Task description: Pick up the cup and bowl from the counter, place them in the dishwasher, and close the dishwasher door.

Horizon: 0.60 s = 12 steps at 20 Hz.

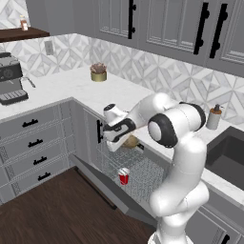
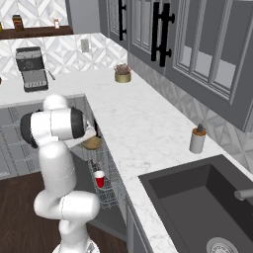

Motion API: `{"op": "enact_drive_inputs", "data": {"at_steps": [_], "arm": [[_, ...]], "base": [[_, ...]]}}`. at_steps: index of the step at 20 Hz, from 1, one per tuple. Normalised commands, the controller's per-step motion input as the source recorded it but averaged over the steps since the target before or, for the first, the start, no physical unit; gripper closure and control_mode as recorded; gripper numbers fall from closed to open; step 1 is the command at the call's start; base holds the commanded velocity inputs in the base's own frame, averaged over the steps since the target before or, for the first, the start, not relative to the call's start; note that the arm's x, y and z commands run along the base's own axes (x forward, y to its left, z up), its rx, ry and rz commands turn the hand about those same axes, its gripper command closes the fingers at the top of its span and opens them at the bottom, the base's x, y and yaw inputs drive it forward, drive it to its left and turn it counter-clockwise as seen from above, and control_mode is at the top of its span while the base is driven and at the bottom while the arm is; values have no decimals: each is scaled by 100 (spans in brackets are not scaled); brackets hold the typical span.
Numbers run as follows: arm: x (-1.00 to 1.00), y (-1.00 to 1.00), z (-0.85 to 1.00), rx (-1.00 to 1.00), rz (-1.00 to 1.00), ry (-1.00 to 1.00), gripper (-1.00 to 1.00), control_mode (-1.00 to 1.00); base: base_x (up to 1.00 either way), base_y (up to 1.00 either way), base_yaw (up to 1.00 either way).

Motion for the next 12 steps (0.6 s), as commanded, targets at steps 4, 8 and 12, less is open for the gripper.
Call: {"op": "enact_drive_inputs", "data": {"at_steps": [4, 8, 12], "arm": [[-58, 6, -97, 0, 0, 30, 100, -100], [5, -4, -98, 1, 1, 30, 100, -100], [41, -15, -64, 0, 0, 3, 100, -100]], "base": [[0, 0, 0], [0, 0, 0], [0, 0, 0]]}}
